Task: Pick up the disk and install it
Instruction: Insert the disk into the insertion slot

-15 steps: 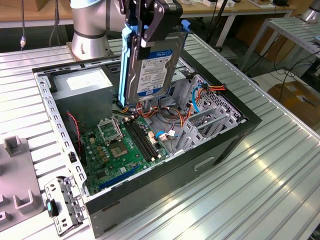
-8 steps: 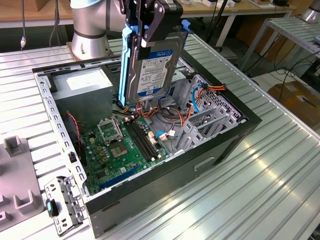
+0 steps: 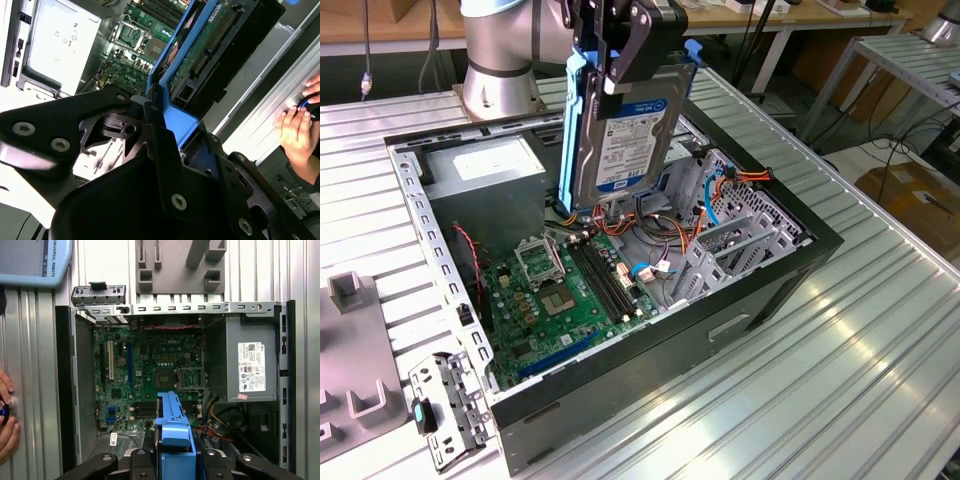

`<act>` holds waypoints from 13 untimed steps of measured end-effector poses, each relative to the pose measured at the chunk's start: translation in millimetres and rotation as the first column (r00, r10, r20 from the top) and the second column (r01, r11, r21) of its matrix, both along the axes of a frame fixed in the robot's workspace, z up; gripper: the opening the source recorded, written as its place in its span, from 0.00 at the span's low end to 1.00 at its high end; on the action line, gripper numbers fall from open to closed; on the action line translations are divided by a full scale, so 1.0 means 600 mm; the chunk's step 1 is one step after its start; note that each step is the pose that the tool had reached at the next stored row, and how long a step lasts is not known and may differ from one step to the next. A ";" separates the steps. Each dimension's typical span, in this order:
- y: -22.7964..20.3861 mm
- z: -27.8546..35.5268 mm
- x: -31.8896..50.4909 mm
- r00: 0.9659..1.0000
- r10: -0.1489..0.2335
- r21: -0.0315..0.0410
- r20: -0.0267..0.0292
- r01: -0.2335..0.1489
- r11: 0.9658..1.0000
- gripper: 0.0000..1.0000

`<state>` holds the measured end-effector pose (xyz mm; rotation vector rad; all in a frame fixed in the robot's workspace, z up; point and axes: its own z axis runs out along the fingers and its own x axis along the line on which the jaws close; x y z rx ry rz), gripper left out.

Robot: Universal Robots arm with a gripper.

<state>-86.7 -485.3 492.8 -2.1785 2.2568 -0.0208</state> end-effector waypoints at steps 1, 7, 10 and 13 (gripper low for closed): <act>0.0001 0.000 0.002 1.000 0.000 0.000 0.000 0.000 1.000 0.37; -0.0062 0.000 0.006 1.000 0.000 0.000 0.000 0.000 1.000 0.37; -0.0171 0.000 0.006 1.000 0.000 0.000 0.000 0.000 1.000 0.37; -0.0326 -0.001 0.007 1.000 0.000 0.000 0.000 0.000 1.000 0.37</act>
